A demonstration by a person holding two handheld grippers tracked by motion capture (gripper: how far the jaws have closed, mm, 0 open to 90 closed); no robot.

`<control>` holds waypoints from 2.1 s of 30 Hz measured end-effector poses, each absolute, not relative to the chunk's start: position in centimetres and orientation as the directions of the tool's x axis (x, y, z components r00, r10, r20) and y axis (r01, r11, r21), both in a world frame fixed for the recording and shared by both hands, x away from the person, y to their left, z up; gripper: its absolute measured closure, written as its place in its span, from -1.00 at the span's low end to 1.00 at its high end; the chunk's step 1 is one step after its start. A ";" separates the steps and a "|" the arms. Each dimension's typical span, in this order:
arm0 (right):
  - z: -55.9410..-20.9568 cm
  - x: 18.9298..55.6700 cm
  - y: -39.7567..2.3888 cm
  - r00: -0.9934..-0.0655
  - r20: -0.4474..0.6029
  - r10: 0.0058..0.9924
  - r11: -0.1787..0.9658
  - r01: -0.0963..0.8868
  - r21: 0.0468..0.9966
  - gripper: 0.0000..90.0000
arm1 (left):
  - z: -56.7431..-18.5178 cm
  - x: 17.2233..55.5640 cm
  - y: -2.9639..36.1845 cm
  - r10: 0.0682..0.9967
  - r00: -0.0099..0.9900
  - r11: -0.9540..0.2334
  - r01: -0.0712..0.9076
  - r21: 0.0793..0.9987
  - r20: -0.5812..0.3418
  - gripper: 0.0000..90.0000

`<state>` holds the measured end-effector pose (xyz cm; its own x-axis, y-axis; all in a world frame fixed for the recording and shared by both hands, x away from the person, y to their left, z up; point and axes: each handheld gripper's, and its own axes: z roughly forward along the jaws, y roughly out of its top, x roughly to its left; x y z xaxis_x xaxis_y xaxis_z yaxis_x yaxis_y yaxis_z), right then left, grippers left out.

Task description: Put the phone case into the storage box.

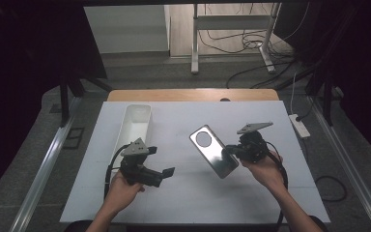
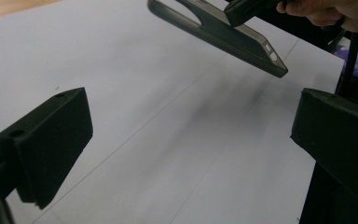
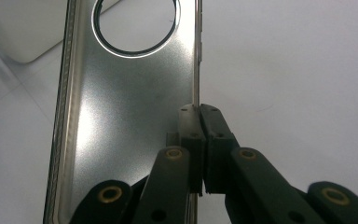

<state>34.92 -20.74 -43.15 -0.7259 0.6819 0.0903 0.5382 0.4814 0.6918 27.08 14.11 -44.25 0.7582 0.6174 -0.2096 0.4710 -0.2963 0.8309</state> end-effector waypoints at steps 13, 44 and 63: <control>-43.0 34.5 -20.0 -0.737 0.086 0.670 0.478 0.518 0.709 0.97 | -45.2 28.1 11.7 0.574 0.787 -0.311 0.463 0.830 -0.224 -1.00; -43.6 31.8 -15.7 -0.796 0.089 0.598 0.487 0.450 0.749 0.97 | -46.1 28.3 9.2 0.567 0.764 -0.345 0.559 0.754 -0.307 -0.79; -44.2 31.3 -14.8 -0.809 0.069 0.584 0.498 0.424 0.756 0.97 | -46.3 28.8 10.0 0.557 0.700 -0.269 0.662 0.700 -0.448 0.21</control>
<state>31.26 -14.80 -44.18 -0.8087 0.5841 0.0694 0.4244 0.4977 0.7564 28.84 10.01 -46.31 0.6995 0.5570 -0.4477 0.6618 -0.2686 0.6999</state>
